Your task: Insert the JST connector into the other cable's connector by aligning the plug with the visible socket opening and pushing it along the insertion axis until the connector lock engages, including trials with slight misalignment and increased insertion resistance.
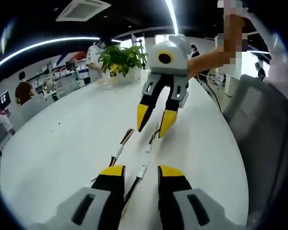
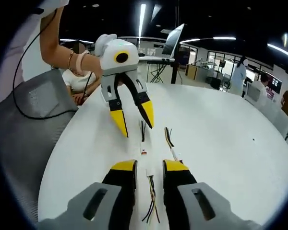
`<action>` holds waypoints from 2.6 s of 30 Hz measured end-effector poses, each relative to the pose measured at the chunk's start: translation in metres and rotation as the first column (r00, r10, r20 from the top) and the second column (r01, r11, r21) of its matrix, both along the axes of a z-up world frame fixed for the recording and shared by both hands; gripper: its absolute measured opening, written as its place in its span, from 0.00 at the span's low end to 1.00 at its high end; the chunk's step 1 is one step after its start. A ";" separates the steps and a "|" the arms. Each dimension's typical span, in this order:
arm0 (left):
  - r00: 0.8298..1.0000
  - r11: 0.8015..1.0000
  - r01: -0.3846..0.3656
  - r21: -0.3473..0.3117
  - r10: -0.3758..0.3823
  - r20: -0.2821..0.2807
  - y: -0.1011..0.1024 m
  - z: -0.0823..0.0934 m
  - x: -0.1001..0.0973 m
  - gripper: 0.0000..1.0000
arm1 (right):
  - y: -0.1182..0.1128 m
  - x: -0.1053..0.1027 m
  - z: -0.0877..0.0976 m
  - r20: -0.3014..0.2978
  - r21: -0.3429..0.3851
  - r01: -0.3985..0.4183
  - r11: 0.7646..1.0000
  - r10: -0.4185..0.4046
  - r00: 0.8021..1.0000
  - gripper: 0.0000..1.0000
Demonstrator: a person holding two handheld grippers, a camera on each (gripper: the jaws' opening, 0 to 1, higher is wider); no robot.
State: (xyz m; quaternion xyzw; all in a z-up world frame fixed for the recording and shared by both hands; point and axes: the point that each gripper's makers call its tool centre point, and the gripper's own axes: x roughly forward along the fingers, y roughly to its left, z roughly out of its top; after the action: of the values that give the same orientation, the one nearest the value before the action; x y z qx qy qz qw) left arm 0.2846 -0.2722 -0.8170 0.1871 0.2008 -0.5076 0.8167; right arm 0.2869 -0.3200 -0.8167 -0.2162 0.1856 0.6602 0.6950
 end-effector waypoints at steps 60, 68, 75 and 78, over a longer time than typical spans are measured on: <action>0.999 0.999 0.036 -0.023 -0.036 -0.034 -0.006 -0.023 0.002 0.00 | -0.004 0.007 -0.035 -0.075 0.014 0.040 0.999 -0.038 0.996 0.03; 0.998 0.999 0.010 -0.031 -0.012 -0.065 -0.006 -0.024 0.001 0.00 | -0.001 -0.004 -0.032 -0.081 0.002 0.008 1.000 -0.008 0.997 0.03; 0.998 1.000 0.026 -0.010 -0.026 -0.055 -0.007 -0.024 0.001 0.00 | 0.002 -0.006 -0.019 -0.106 0.028 0.039 0.999 -0.036 0.994 0.03; 0.998 0.999 0.032 0.005 -0.031 -0.052 -0.007 -0.023 0.000 0.00 | 0.002 -0.007 -0.016 -0.112 0.034 0.050 0.998 -0.046 0.993 0.03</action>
State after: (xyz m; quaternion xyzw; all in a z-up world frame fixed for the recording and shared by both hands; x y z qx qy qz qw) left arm 0.2850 -0.2792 -0.8404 0.1793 0.2203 -0.5245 0.8026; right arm 0.2803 -0.3183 -0.8324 -0.1617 0.2170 0.6576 0.7030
